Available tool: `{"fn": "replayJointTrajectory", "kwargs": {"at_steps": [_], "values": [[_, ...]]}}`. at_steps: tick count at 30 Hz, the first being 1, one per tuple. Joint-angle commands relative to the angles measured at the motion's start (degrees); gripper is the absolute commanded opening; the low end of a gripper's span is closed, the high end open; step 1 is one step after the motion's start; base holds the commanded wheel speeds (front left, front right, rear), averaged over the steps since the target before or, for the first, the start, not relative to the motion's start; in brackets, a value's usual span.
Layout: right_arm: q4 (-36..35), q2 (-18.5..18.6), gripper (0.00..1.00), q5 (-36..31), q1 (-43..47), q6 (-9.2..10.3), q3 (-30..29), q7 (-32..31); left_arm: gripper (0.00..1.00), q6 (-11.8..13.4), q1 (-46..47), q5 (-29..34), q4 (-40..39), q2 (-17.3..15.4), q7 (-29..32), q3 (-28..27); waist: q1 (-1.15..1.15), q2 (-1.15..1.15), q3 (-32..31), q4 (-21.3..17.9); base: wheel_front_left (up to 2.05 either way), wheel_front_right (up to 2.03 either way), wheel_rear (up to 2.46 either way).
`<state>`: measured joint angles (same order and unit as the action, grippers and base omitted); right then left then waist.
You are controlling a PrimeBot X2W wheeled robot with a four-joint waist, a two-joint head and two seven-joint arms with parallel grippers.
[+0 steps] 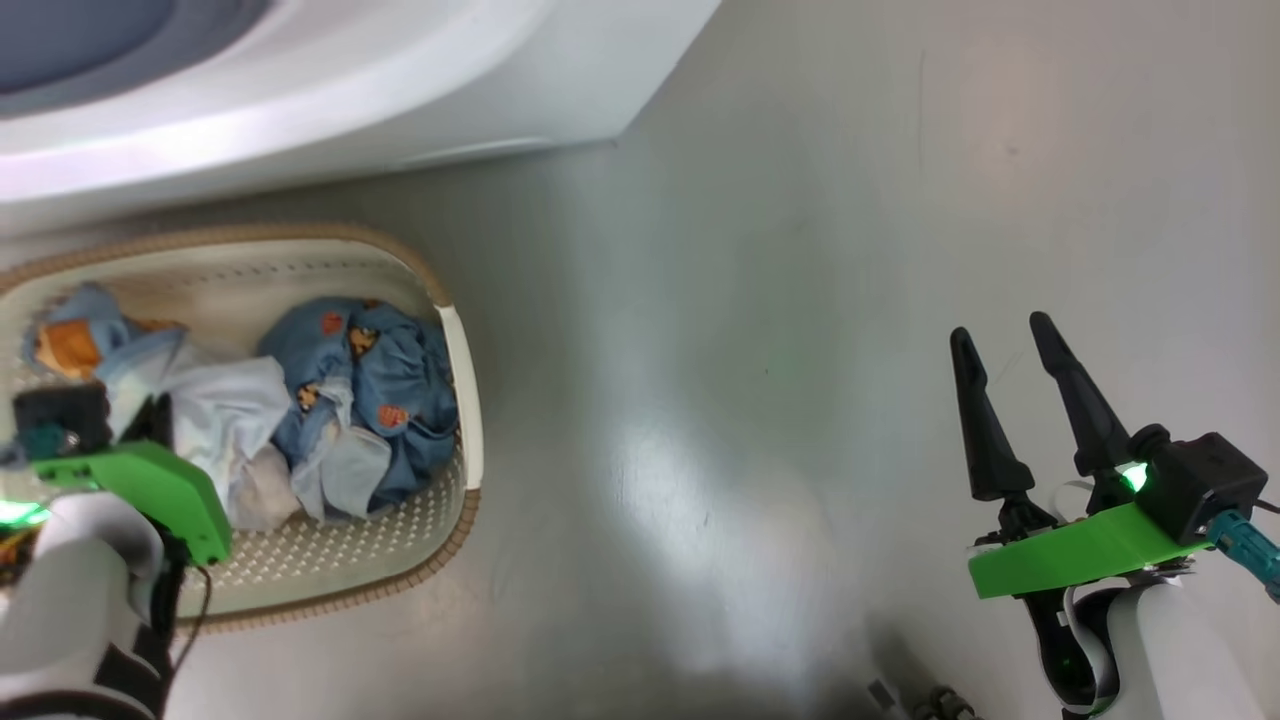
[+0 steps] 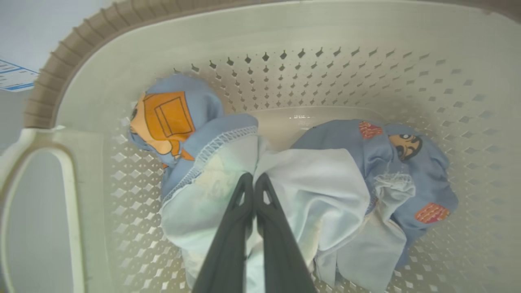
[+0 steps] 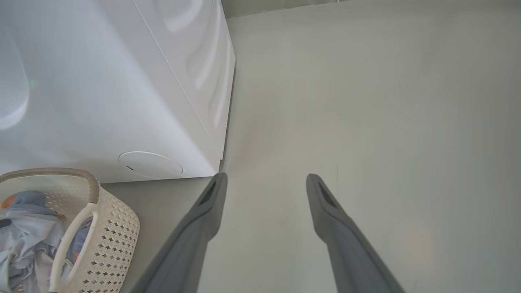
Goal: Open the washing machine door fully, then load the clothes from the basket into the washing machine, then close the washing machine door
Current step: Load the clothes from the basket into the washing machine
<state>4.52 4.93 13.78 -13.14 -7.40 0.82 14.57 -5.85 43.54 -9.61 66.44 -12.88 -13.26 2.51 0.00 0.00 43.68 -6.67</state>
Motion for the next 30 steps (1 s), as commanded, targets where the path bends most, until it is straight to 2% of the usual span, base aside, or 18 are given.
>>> {"fn": "replayJointTrajectory", "kwargs": {"at_steps": [1, 8, 21, 30], "values": [[-0.6, 0.2, 1.0, 0.5, 0.9, -0.09, 1.3, 0.4, 0.0, -0.1, -3.3, -0.8, -1.3, -2.0, -1.0, -1.1, 0.0, 0.0, -2.6, 0.7, 0.0, 0.0, 0.0], [0.3, 0.5, 1.0, 0.8, 1.5, -0.09, 1.6, 0.4, 0.0, -0.1, -7.7, -2.1, -7.9, -0.6, -1.7, -2.0, 0.0, 0.0, -6.8, 1.4, 0.0, 0.0, 0.0], [2.3, 0.9, 1.0, 1.4, 4.3, -0.09, 1.4, 0.4, 0.0, 0.6, -23.4, -3.7, -33.4, 3.6, -1.7, -6.8, 0.0, 0.0, -15.6, 3.0, 0.0, 0.0, 0.0], [2.9, 1.2, 1.0, 1.2, 6.3, -0.09, 1.5, 0.4, 0.0, 0.2, -31.1, -2.8, -46.5, 6.4, -1.7, -9.5, 0.0, 0.0, -22.2, 3.7, 0.0, 0.0, 0.0]]}}
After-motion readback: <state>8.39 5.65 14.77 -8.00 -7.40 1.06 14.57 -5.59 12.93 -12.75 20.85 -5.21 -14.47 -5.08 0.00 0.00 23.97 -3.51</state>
